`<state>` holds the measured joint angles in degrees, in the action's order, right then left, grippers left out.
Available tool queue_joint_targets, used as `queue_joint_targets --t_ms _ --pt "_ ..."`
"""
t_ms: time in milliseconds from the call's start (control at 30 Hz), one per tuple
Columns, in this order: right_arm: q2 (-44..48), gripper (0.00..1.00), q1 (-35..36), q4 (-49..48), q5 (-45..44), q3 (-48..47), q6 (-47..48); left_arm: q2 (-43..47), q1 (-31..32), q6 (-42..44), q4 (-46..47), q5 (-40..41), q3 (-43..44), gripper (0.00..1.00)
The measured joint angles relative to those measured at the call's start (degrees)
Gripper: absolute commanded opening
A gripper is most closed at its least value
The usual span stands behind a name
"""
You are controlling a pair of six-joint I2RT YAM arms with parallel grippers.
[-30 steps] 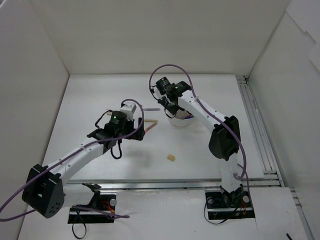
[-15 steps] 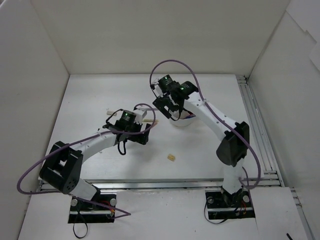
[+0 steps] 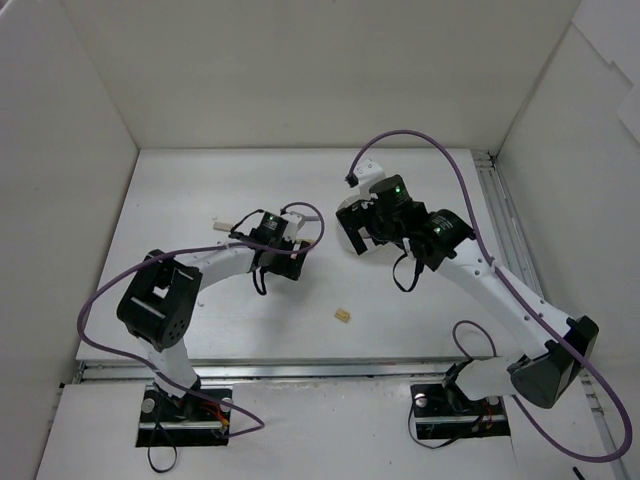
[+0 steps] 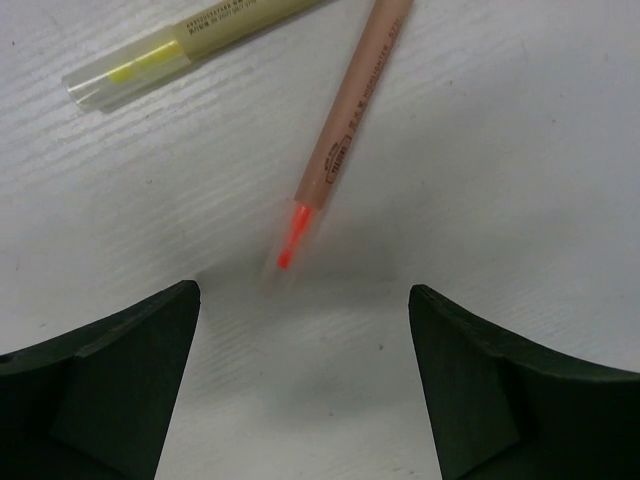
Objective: Sort the stationery into containers
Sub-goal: Pick up the pen from the center of the board.
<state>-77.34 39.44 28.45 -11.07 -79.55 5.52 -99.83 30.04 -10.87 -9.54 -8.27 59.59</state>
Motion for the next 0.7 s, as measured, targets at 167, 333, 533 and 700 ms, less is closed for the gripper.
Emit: queue_joint_targets --t_ms 167,333,533,700 --pt "2.45 0.98 -0.09 -2.19 1.01 4.15 -1.95 -3.23 0.0 0.46 -0.52 1.09 4.07 0.69" --pt "5.9 0.98 -0.15 -3.04 1.05 7.17 -3.48 -6.47 0.28 1.16 -1.09 1.01 7.67 0.37" --pt "11.82 0.98 -0.17 -4.85 1.79 10.1 -4.5 -9.38 1.75 1.7 -1.6 1.53 11.02 0.22" --pt "16.65 0.98 -0.42 -5.62 2.97 12.48 -6.69 -9.4 3.74 1.81 -1.97 1.86 11.02 0.0"
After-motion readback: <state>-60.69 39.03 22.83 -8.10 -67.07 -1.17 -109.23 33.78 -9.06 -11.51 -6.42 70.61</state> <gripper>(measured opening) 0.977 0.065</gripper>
